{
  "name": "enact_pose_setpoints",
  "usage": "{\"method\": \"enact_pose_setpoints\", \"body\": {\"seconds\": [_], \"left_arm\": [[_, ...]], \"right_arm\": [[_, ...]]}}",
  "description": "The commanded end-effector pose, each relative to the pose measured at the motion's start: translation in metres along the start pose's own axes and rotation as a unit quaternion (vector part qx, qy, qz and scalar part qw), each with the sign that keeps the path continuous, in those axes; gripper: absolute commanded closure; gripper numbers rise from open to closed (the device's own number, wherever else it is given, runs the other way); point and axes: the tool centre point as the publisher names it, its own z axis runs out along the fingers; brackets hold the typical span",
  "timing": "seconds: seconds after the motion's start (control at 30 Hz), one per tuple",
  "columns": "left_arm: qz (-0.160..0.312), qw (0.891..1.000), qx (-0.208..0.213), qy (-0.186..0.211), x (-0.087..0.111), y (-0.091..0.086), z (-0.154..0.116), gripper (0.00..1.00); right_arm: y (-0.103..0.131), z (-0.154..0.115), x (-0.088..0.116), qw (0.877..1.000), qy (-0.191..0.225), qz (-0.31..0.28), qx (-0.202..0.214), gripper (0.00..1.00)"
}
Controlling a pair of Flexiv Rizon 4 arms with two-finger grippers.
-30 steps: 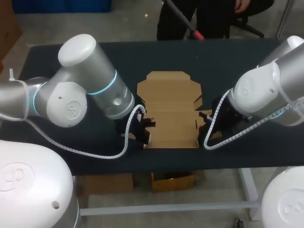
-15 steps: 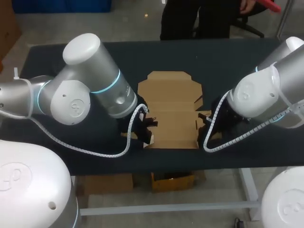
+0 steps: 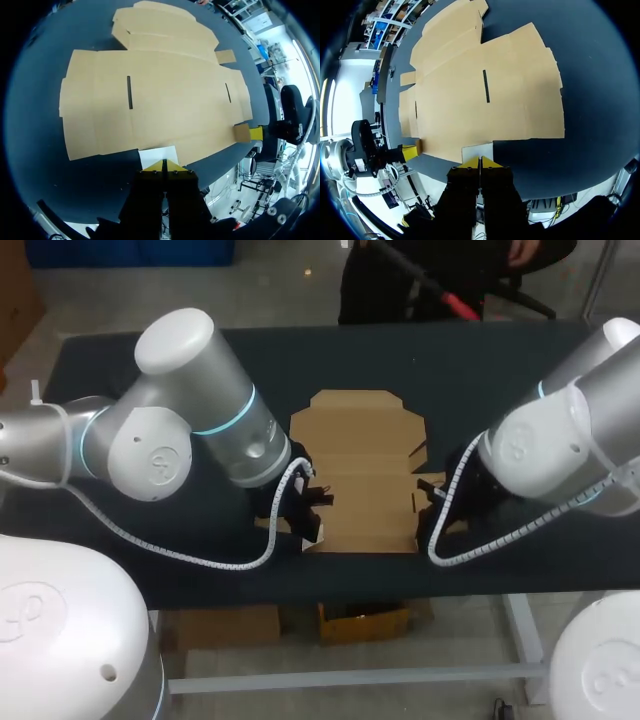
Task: Assemble the packaging by folding the flat box into shape, placing the metal phone stand inside, and closing the box properly
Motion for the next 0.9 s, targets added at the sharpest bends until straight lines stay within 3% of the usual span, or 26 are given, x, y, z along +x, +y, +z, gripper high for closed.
{"method": "enact_pose_setpoints", "body": {"seconds": [0.03, 0.9], "left_arm": [[-0.002, 1.0, 0.001, -0.004, 0.0, 0.001, 0.0, 1.0], [-0.007, 1.0, -0.007, -0.006, -0.005, 0.001, 0.005, 1.0]], "right_arm": [[-0.004, -0.002, 0.002, 1.0, -0.005, 0.001, -0.005, 1.0], [0.008, 0.019, 0.002, 1.0, -0.005, 0.0, 0.008, 1.0]]}}
